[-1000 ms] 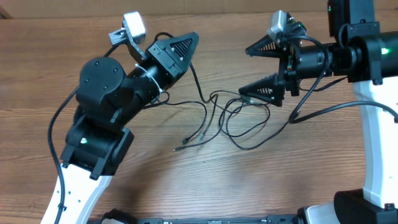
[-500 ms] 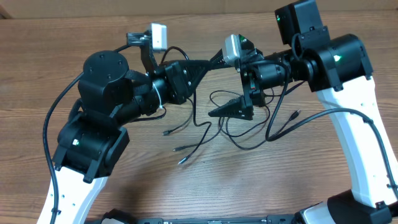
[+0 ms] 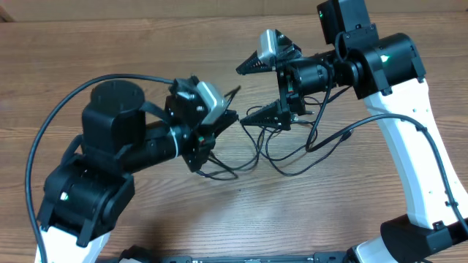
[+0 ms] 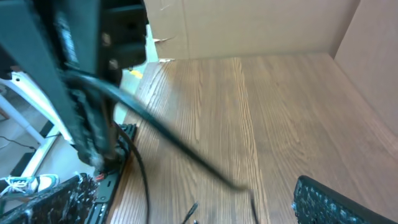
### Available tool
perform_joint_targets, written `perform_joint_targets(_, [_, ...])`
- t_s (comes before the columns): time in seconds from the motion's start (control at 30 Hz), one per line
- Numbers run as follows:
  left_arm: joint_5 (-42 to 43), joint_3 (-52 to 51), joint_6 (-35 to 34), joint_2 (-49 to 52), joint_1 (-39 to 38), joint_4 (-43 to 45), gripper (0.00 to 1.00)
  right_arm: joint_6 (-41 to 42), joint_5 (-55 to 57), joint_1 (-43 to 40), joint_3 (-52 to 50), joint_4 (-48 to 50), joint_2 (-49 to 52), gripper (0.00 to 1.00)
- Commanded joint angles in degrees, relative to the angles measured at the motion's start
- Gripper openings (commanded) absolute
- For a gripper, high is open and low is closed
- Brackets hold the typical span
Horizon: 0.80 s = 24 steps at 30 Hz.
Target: Untangle cables
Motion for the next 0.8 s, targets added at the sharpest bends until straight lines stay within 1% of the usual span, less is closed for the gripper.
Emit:
perform_joint_targets(0.0, [1.14, 1.55, 6.05, -2.4, 0.28, 1.4, 0.04, -0.59, -0.79, 0.09, -0.24, 1.49, 0.17, 1.0])
perform_joint_targets(0.1, [2.27, 1.55, 4.79, -2.82, 0.28, 3.87, 0.04, -0.57, -2.62, 0.11, -0.24, 1.51, 0.17, 1.0])
perform_joint_targets(0.3, [1.62, 1.55, -9.18, -2.58, 0.28, 13.4, 0.04, -0.52, -4.33, 0.13, -0.24, -0.9, 0.17, 1.0])
perform_joint_targets(0.33, [1.53, 1.55, -13.64, -2.58, 0.28, 16.39, 0.04, -0.33, -6.27, 0.13, -0.24, -1.18, 0.17, 1.0])
perform_joint_targets(0.43, [-1.7, 1.55, -20.85, -2.56, 0.28, 19.69, 0.04, 0.11, -9.31, 0.13, -0.24, -1.22, 0.17, 1.0])
perform_joint_targets(0.47, [-5.68, 1.55, -27.76, -2.29, 0.24, 20.5, 0.04, 0.11, -12.04, 0.15, -0.24, -1.33, 0.17, 1.0])
perform_joint_targets(0.53, [-5.49, 1.55, -33.59, -1.6, 0.22, 22.32, 0.04, 0.11, -12.7, 0.96, -0.24, -1.2, 0.17, 1.0])
perform_joint_targets(0.6, [-1.79, 1.55, -35.71, -0.17, -0.33, 25.81, 0.04, 0.09, -12.52, 2.45, -0.24, -1.09, 0.17, 1.0])
perform_joint_targets(0.77, [-0.83, 1.55, -35.34, 2.36, -4.59, 29.9, 0.04, 0.11, -9.25, 4.87, -0.24, -0.48, 0.22, 1.0])
